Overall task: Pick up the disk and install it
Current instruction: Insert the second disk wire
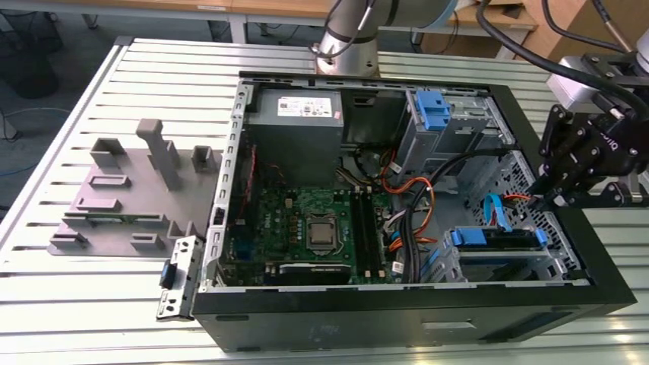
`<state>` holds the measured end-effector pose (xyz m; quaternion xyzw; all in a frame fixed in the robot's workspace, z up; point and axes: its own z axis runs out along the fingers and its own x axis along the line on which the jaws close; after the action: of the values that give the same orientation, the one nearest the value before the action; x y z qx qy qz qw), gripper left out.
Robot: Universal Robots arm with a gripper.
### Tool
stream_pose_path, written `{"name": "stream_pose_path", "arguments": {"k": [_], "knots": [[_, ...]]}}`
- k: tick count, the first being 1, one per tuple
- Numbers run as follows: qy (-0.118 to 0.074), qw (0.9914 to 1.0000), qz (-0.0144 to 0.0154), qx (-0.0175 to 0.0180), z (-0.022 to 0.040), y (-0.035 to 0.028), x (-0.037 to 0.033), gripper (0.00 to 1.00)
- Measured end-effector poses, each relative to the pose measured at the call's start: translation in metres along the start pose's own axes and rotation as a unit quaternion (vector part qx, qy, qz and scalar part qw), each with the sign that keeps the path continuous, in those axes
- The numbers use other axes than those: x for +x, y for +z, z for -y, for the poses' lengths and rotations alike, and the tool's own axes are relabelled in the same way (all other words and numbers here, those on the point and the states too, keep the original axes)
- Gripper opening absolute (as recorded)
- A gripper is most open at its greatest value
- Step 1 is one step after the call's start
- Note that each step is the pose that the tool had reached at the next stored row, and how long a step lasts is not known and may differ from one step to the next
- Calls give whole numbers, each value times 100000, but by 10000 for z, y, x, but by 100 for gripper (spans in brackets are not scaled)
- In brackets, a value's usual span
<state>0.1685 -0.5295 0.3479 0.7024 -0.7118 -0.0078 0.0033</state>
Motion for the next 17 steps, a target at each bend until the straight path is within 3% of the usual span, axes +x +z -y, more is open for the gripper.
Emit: {"name": "stream_pose_path", "arguments": {"k": [7, 17], "knots": [[-3, 100000, 4, 2, -41, 11, 4, 31], [-3, 100000, -2, -2, -43, 10, 4, 29]]}}
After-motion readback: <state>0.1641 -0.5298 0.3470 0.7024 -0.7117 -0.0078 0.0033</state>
